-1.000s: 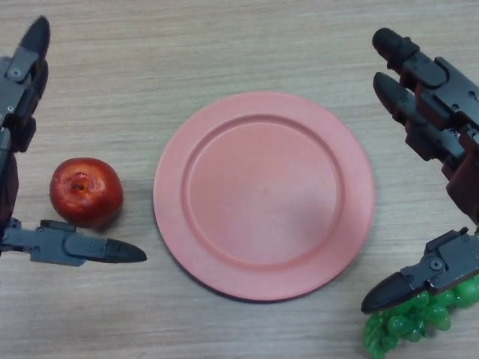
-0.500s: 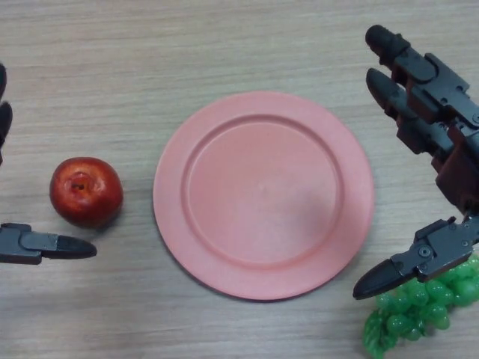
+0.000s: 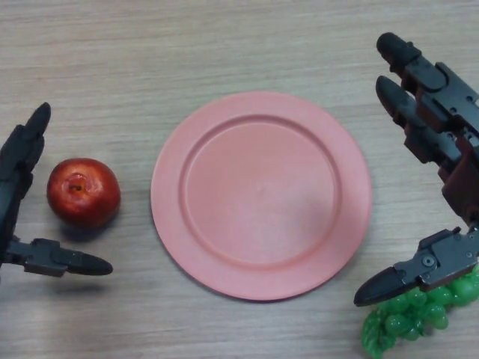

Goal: Pick up the red apple and place it on the plate

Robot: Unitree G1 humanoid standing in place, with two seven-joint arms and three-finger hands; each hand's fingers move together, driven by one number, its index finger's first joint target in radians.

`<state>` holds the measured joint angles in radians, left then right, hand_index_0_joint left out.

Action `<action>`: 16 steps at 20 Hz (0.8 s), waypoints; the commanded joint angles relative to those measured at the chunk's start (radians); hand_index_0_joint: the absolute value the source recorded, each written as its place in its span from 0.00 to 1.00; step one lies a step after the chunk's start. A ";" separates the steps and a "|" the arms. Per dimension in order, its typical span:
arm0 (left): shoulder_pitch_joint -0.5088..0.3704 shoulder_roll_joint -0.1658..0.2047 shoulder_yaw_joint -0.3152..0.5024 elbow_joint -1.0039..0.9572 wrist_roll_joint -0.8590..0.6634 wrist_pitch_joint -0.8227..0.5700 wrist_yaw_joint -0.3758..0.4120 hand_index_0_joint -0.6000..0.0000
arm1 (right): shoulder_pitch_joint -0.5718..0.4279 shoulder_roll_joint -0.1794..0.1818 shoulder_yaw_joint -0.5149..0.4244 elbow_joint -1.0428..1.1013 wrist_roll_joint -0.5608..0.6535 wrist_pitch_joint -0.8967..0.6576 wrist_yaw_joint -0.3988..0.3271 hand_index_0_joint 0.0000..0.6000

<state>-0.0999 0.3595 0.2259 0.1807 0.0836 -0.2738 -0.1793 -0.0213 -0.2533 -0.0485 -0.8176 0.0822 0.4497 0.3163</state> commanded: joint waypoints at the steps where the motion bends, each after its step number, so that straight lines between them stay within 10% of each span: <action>1: -0.041 0.070 0.050 0.044 0.129 -0.263 0.170 1.00 | -0.012 -0.007 -0.029 -0.081 0.006 -0.090 -0.025 0.00; 6: -0.031 0.066 0.031 0.110 0.166 -0.277 0.298 0.00 | -0.019 -0.005 -0.009 -0.115 -0.014 -0.051 -0.029 0.00; 16: 0.031 0.072 0.107 0.049 0.135 -0.389 0.323 0.00 | -0.021 0.011 0.041 -0.134 -0.058 -0.033 -0.051 0.00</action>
<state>-0.0484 0.3712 0.2241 0.2759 0.2330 -0.5089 0.0707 -0.0217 -0.2341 0.0142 -0.8838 0.0098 0.5033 0.3016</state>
